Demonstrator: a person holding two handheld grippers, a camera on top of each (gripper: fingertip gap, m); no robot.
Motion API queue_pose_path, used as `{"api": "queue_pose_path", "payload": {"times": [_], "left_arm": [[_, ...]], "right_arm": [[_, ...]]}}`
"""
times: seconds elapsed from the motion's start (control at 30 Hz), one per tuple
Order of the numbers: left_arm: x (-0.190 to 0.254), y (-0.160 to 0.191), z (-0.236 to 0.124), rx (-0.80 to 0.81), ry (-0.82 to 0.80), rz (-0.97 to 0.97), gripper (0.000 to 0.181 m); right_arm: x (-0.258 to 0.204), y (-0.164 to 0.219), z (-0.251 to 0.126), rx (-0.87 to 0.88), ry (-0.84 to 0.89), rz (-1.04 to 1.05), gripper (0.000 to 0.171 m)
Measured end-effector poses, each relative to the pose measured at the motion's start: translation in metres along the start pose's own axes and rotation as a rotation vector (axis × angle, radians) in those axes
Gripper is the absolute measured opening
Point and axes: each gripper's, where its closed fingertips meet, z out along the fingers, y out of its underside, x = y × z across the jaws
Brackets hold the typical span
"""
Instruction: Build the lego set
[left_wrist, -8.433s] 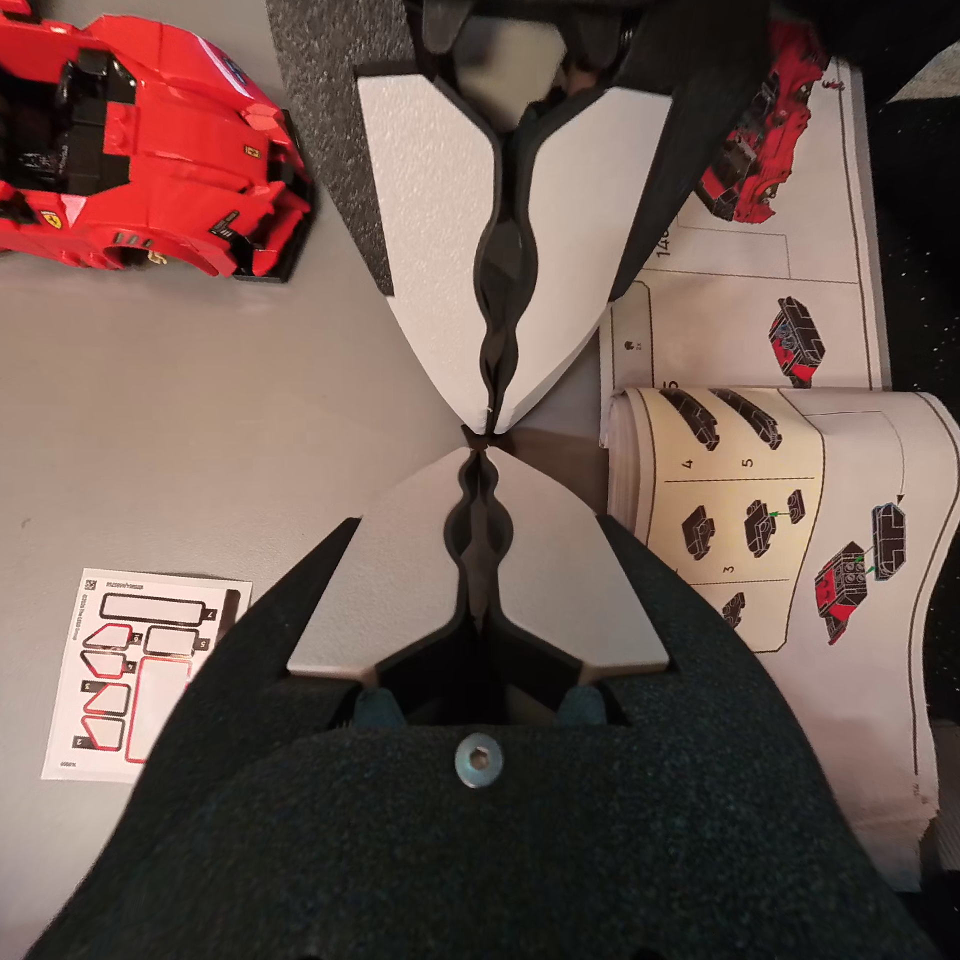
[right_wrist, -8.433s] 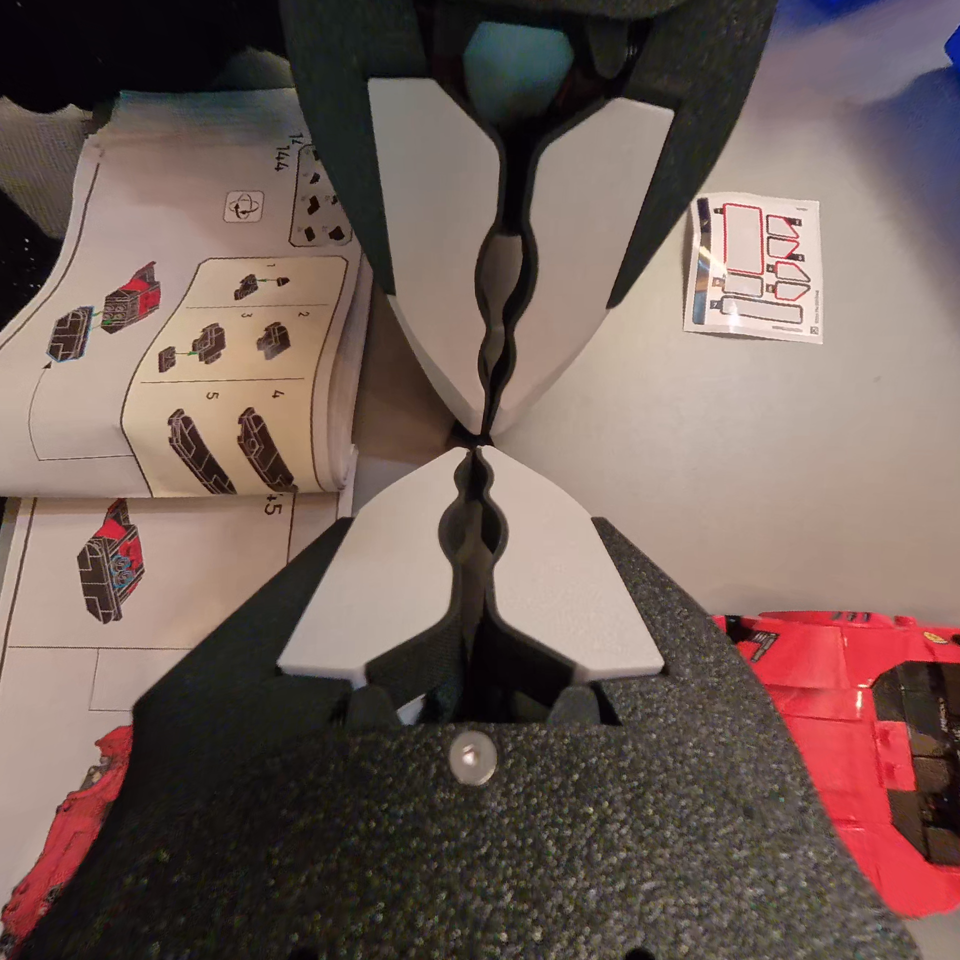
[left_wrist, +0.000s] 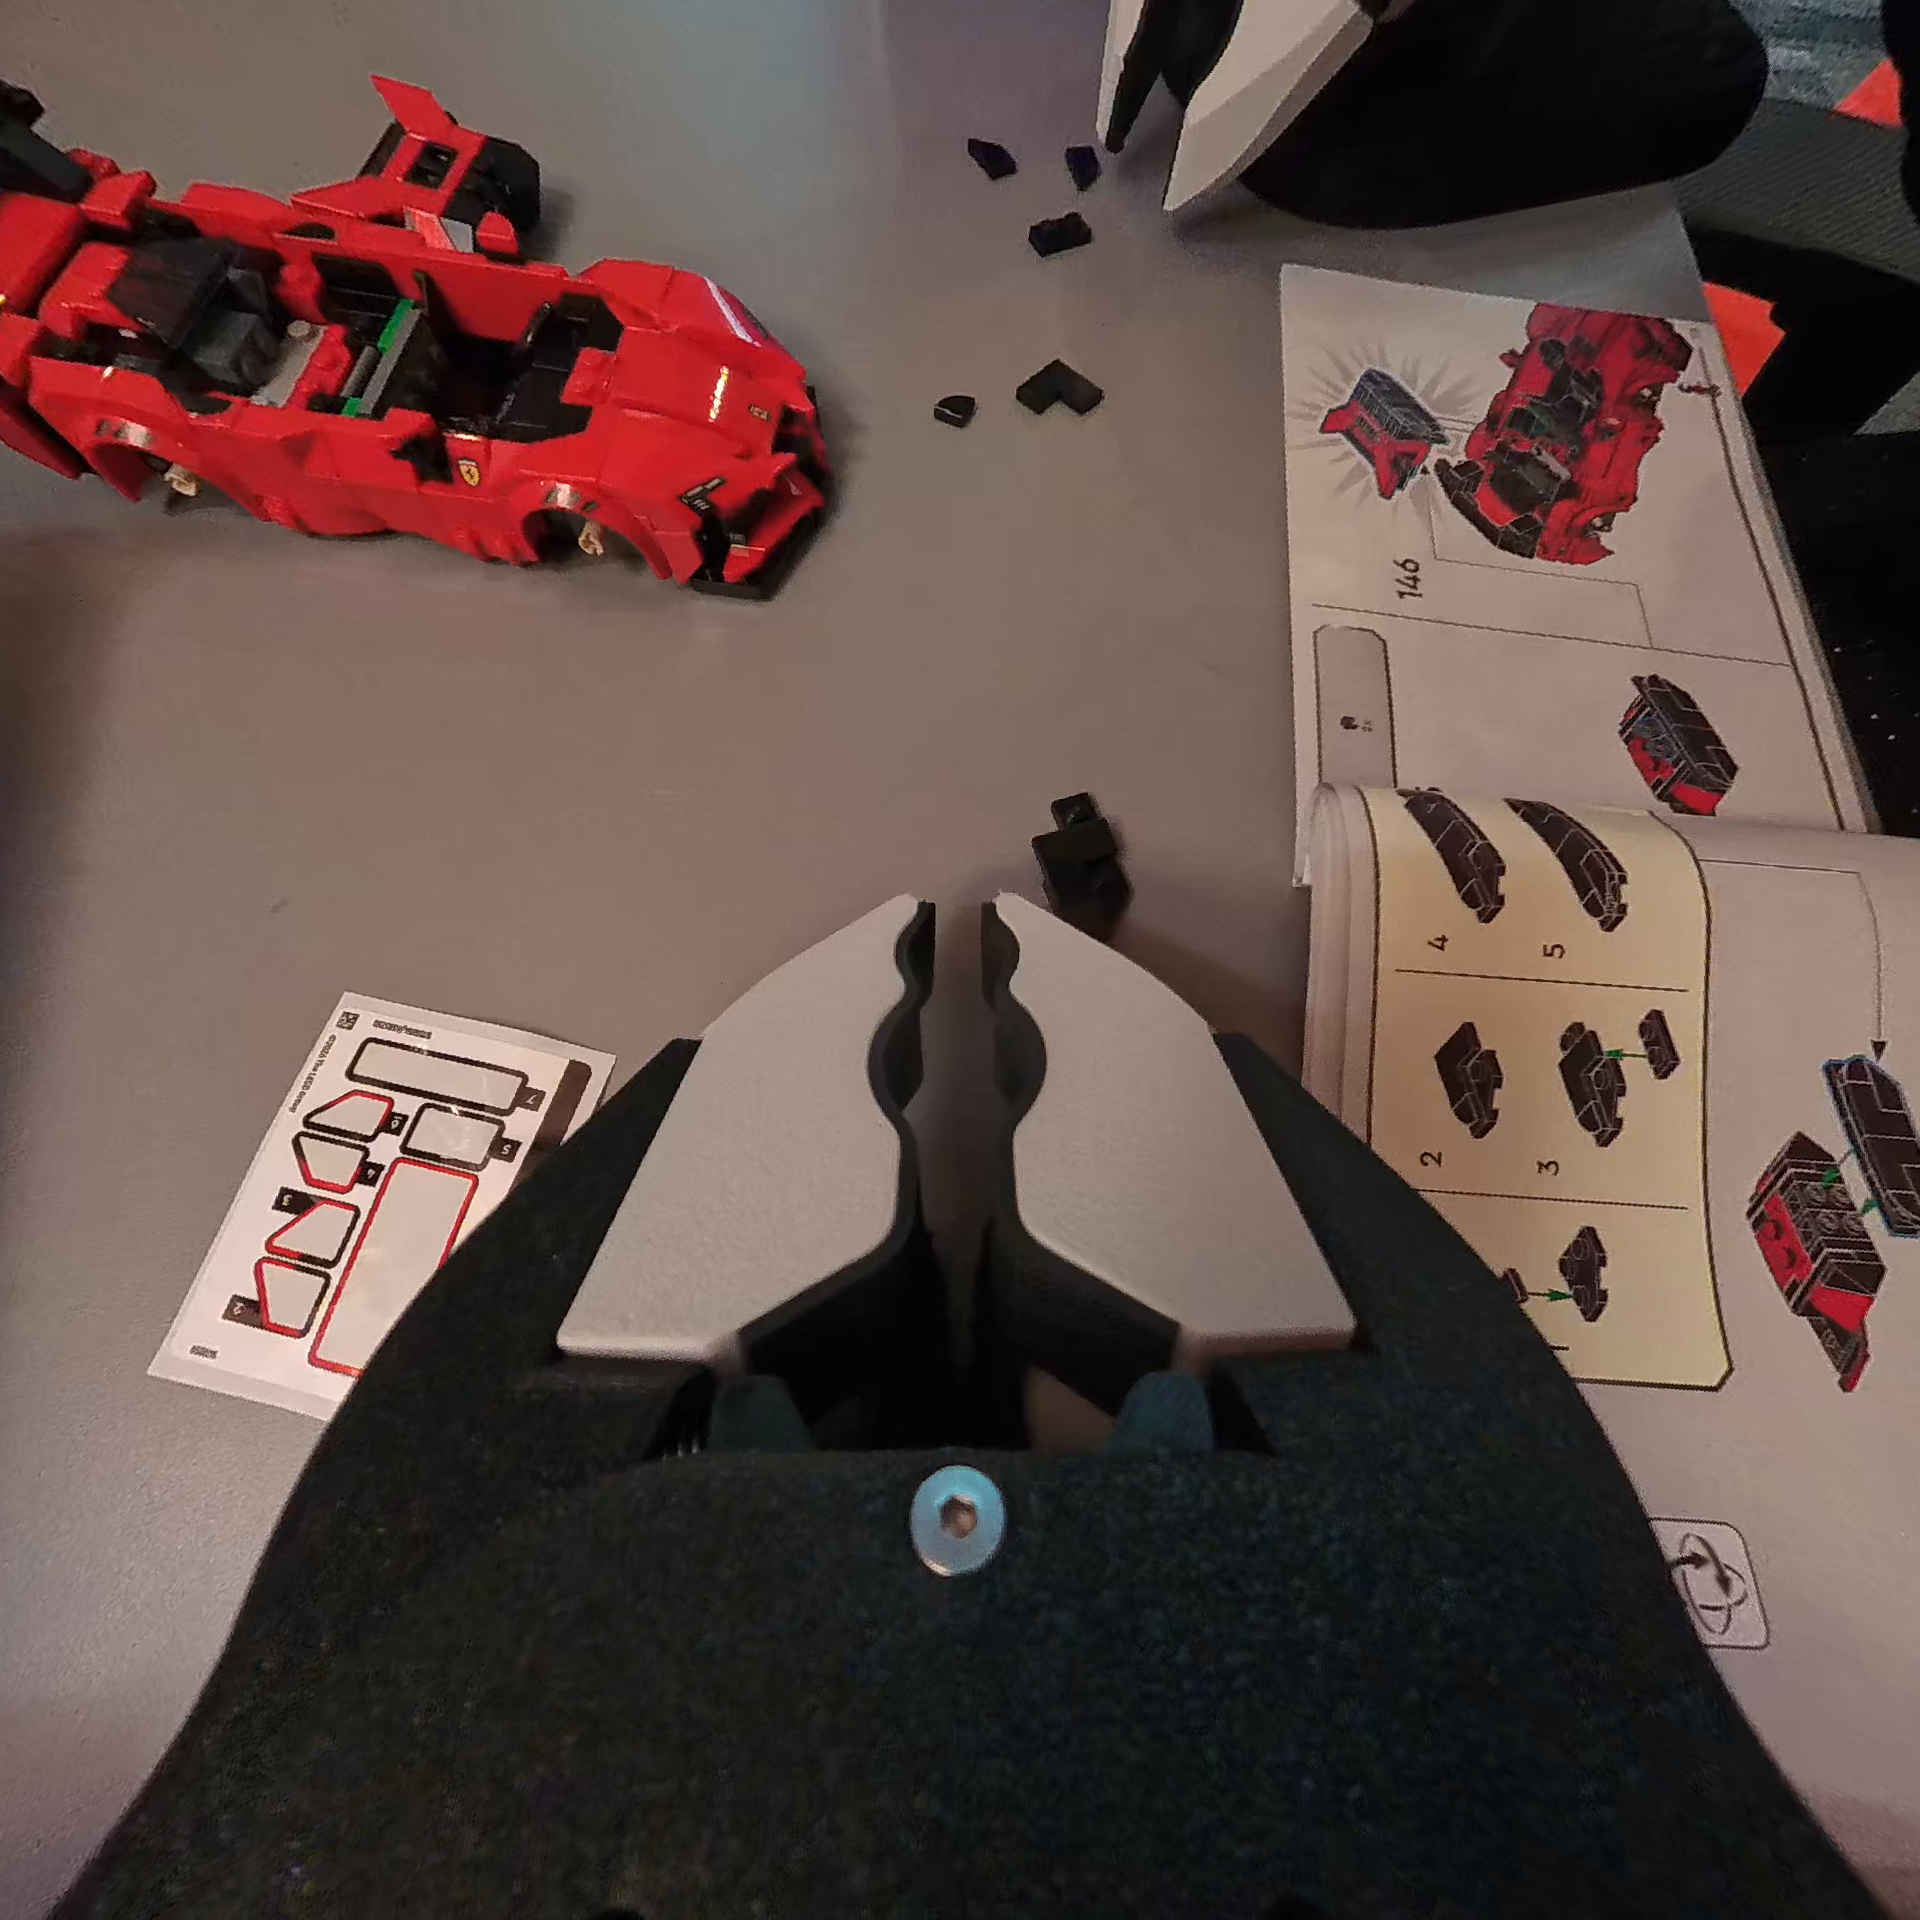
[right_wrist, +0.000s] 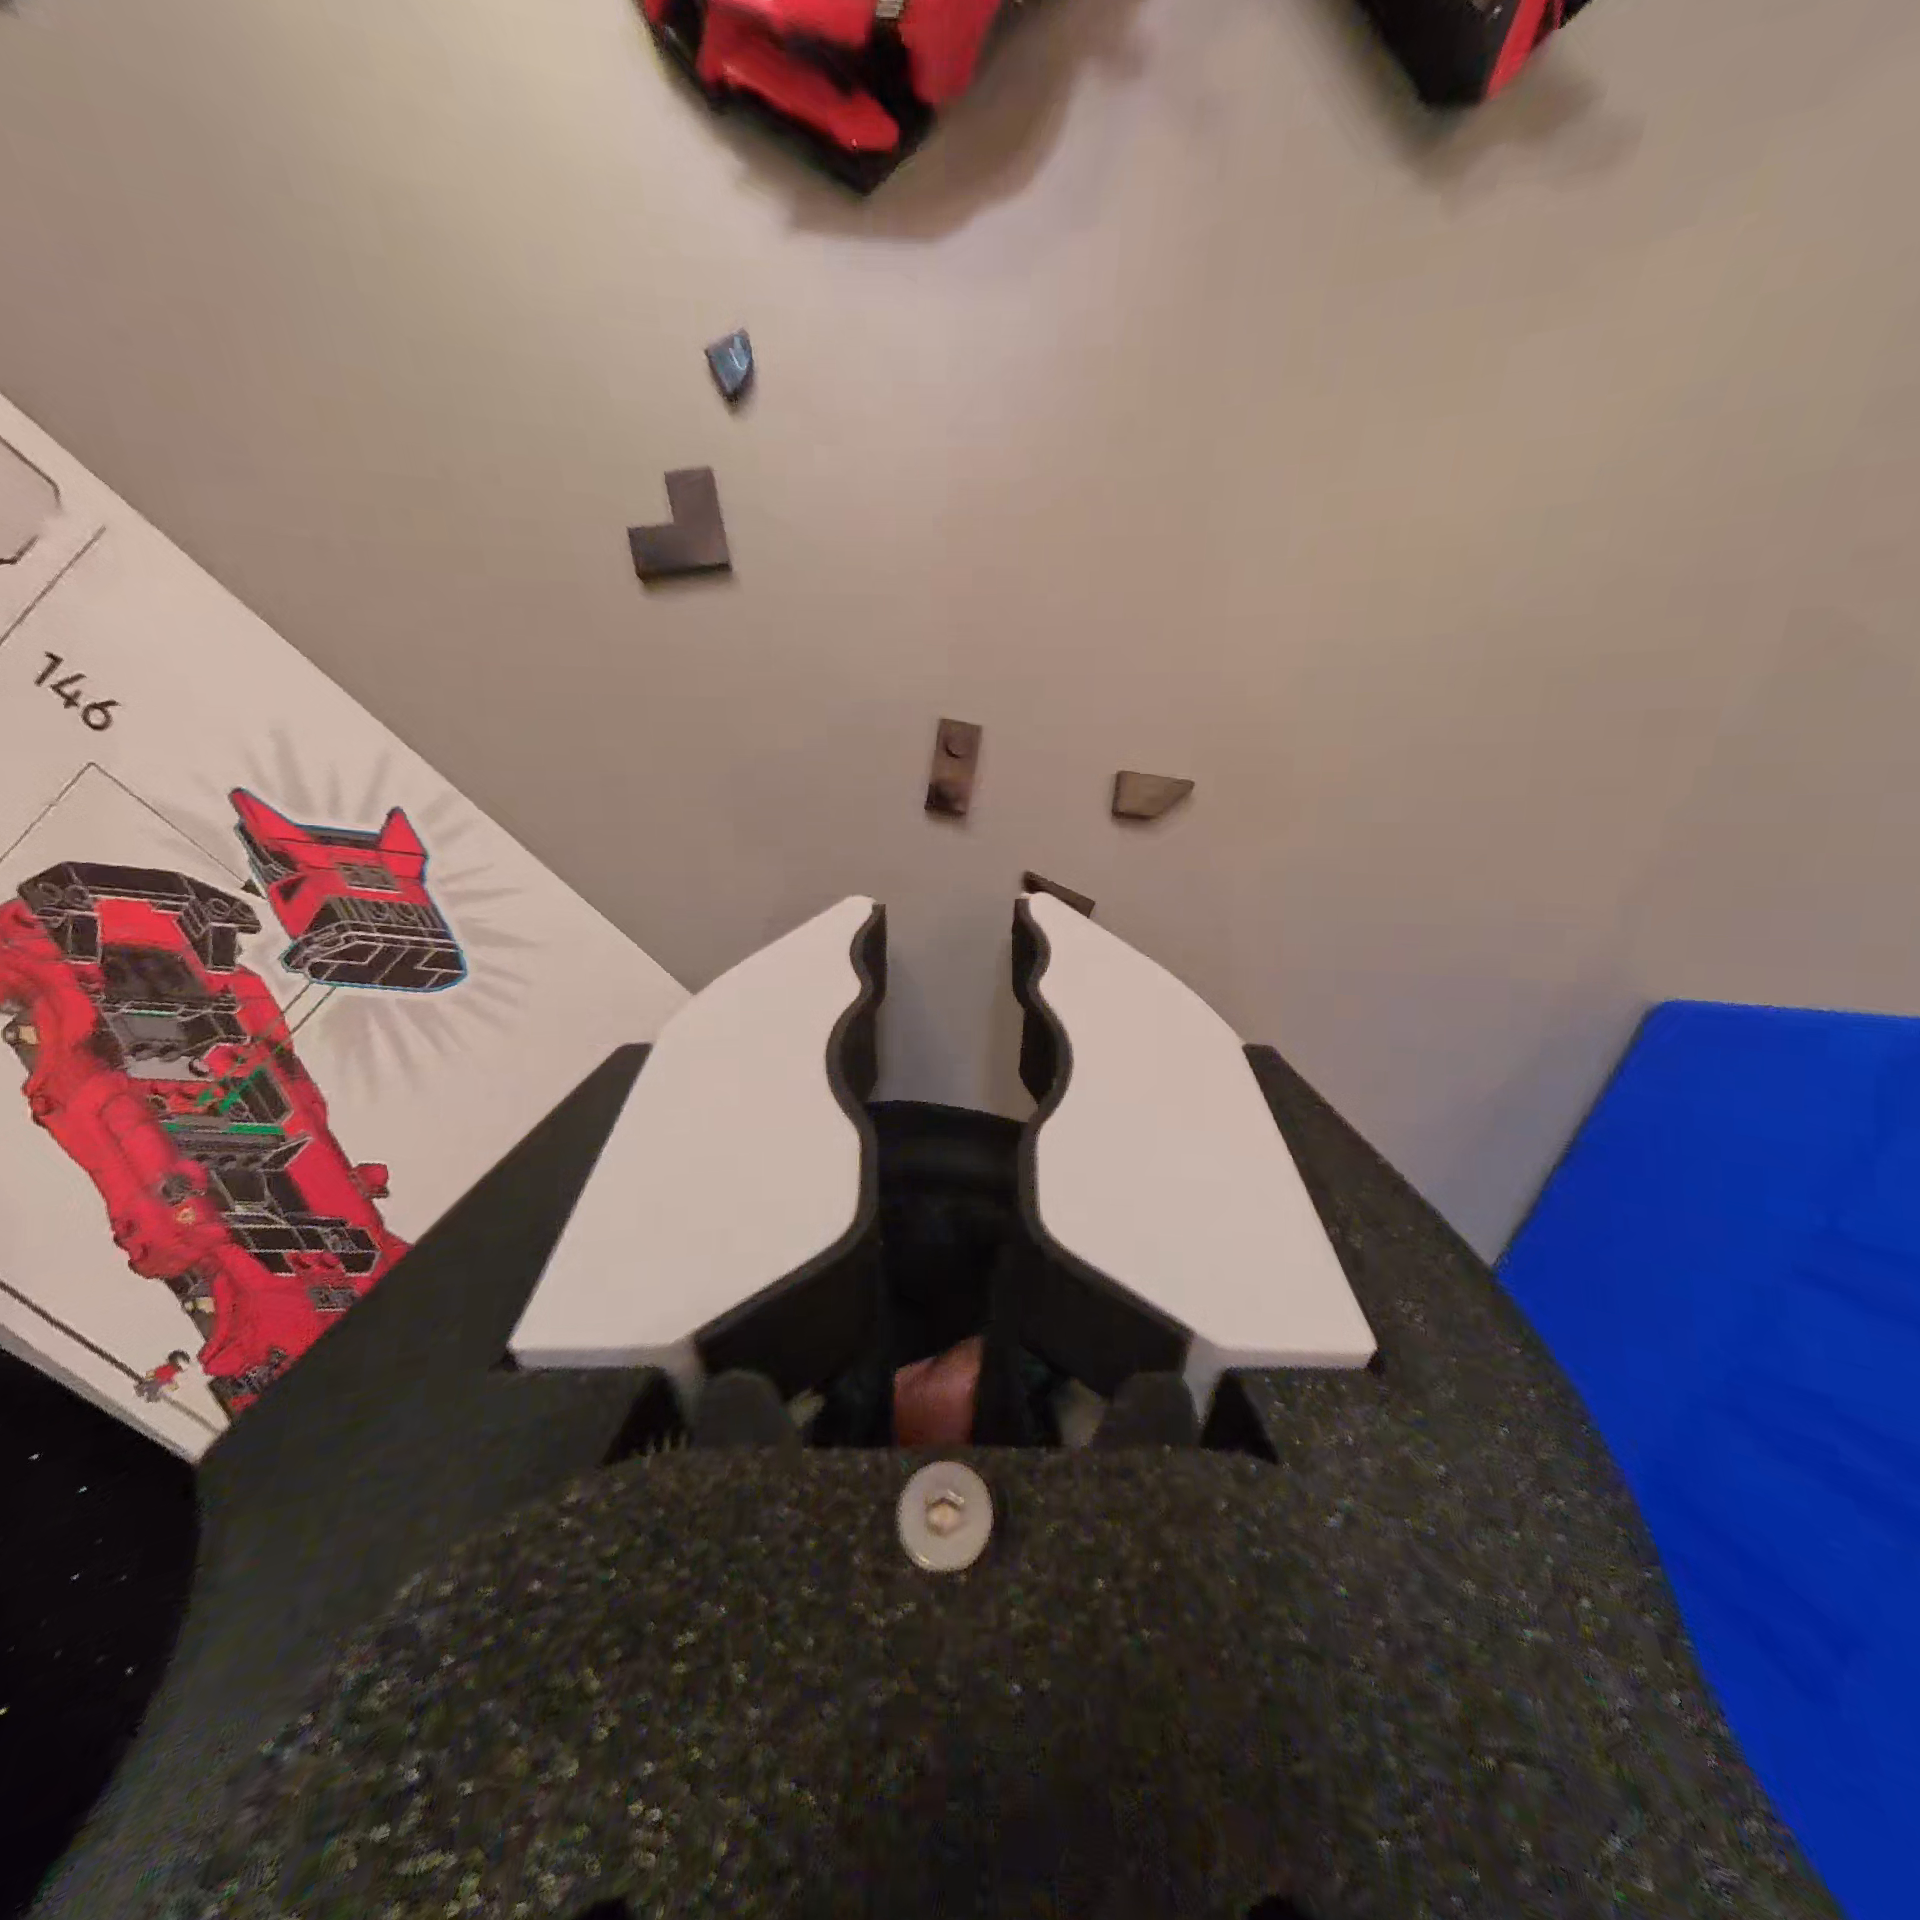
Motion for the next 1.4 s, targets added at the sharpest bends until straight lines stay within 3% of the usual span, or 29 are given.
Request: {"api": "queue_pose_path", "payload": {"times": [0.13, 0.3, 0.37, 0.47, 0.53, 0.63, 0.73, 0.8, 0.83, 0.9, 0.93, 1.03, 1.17, 1.27, 1.4], "left_arm": [[0.0, 0.001, 0.001, -0.001, 0.004, 0.004, 0.008], [-0.003, 0.0, 0.0, 0.015, -0.013, 0.01, 0.008], [-0.003, -0.001, 0.0, 0.02, -0.017, 0.021, 0.008], [-0.003, -0.003, 0.001, 0.035, -0.031, 0.044, 0.008], [-0.005, -0.005, 0.0, 0.051, -0.046, 0.055, 0.008], [-0.01, -0.01, -0.003, 0.096, -0.076, 0.058, 0.006], [-0.016, -0.02, -0.011, 0.184, -0.102, 0.031, 0.003], [-0.019, -0.029, -0.019, 0.265, -0.101, -0.013, 0.002], [-0.02, -0.031, -0.023, 0.297, -0.086, -0.041, 0.002], [-0.024, -0.035, -0.029, 0.351, -0.076, -0.107, 0.004], [-0.027, -0.037, -0.032, 0.381, -0.075, -0.132, 0.007], [-0.034, -0.046, -0.042, 0.489, -0.089, -0.18, 0.029], [-0.04, -0.055, -0.055, 0.596, -0.112, -0.19, 0.047], [-0.041, -0.06, -0.06, 0.645, -0.11, -0.199, 0.064], [-0.04, -0.062, -0.064, 0.659, -0.111, -0.181, 0.082]], "right_arm": [[-0.002, 0.005, -0.005, 0.001, -0.059, 0.01, 0.023], [0.031, 0.025, -0.029, -0.019, 0.111, 0.13, 0.037], [0.018, 0.018, -0.026, 0.038, 0.044, 0.134, 0.037], [-0.004, 0.01, -0.017, 0.097, -0.068, 0.103, 0.033], [-0.003, 0.008, -0.019, 0.133, -0.05, 0.061, 0.02], [0.007, -0.011, -0.042, 0.326, 0.043, -0.039, 0.0], [0.019, -0.052, -0.095, 0.793, 0.205, -0.061, 0.0], [0.009, -0.072, -0.133, 1.126, 0.185, -0.073, 0.014], [0.003, -0.078, -0.143, 1.228, 0.161, -0.077, 0.031], [-0.013, -0.087, -0.153, 1.346, 0.07, -0.1, 0.063], [-0.021, -0.092, -0.16, 1.42, 0.012, -0.098, 0.07], [-0.028, -0.095, -0.199, 1.673, -0.181, -0.002, 0.104], [0.004, -0.066, -0.26, 2.021, -0.259, 0.212, 0.122], [0.021, -0.043, -0.273, 2.092, -0.195, 0.303, 0.128], [0.026, -0.039, -0.249, 1.903, 0.128, 0.218, 0.128]]}}
